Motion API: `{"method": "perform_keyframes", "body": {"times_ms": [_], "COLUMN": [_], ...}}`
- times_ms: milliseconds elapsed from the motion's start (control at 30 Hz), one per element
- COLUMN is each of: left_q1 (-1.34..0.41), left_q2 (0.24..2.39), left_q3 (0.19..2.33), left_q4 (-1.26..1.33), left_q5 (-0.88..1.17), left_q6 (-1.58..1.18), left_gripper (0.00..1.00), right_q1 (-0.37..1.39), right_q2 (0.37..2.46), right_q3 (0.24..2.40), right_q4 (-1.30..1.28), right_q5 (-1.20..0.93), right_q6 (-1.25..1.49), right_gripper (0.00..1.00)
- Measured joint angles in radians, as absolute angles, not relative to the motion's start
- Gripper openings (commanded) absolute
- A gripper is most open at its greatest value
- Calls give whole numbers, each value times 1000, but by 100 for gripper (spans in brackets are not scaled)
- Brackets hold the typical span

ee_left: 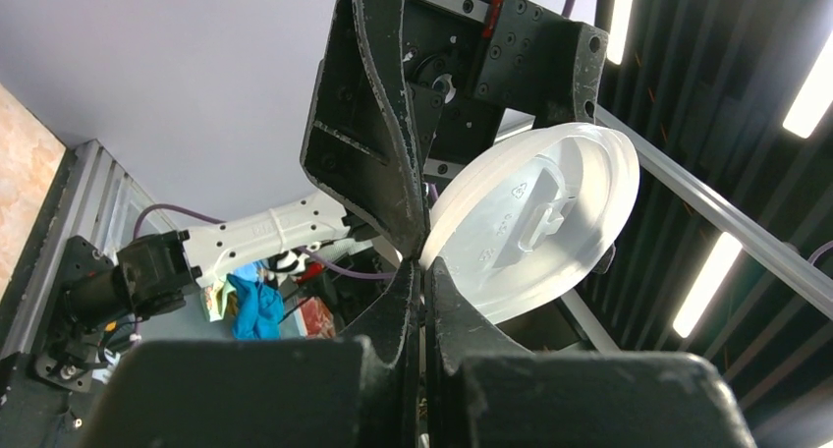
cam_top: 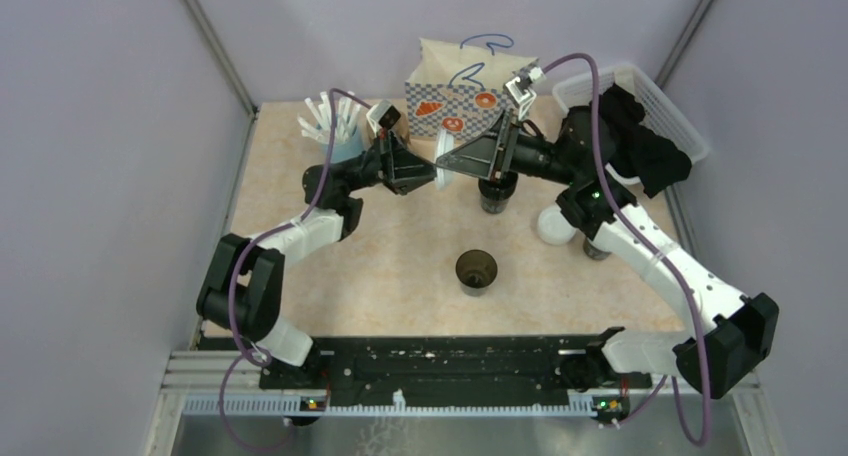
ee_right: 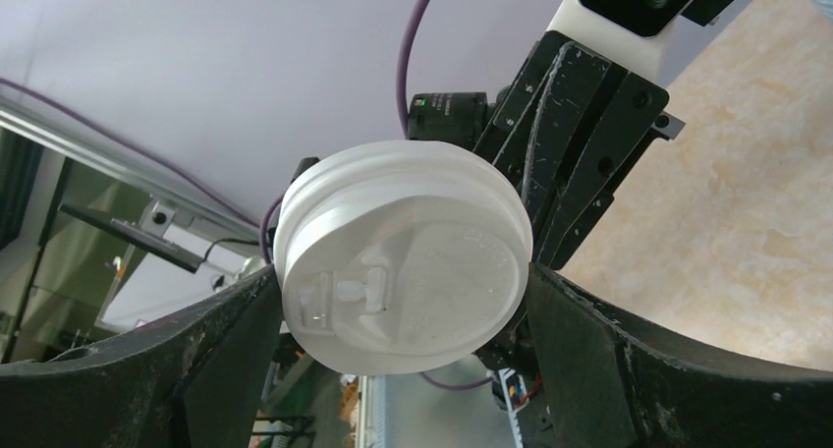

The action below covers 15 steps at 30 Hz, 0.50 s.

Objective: Pack the takeout coffee
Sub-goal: Pick up the cup lid from the center of the board.

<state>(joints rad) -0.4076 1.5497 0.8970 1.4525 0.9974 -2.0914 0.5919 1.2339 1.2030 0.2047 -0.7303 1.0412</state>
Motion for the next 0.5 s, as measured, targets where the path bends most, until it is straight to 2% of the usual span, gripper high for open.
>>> {"method": "perform_keyframes", "body": {"times_ms": [167,500], "left_q1": [-410,-422], "left_q2": [1550,1556], "left_q3": [897,896], "left_q4": [1458,1457], "left_q5": [990,978], "left_q6": [-2091,-2091], "left_gripper": [0,0], "right_q1": [588,560], "right_q2": [1234,1218], "right_q3": [1184,1099], "right_q4": [253,406], "right_q5": [-736,-749], "right_q6": [1068,1159], "right_gripper": [97,98]}}
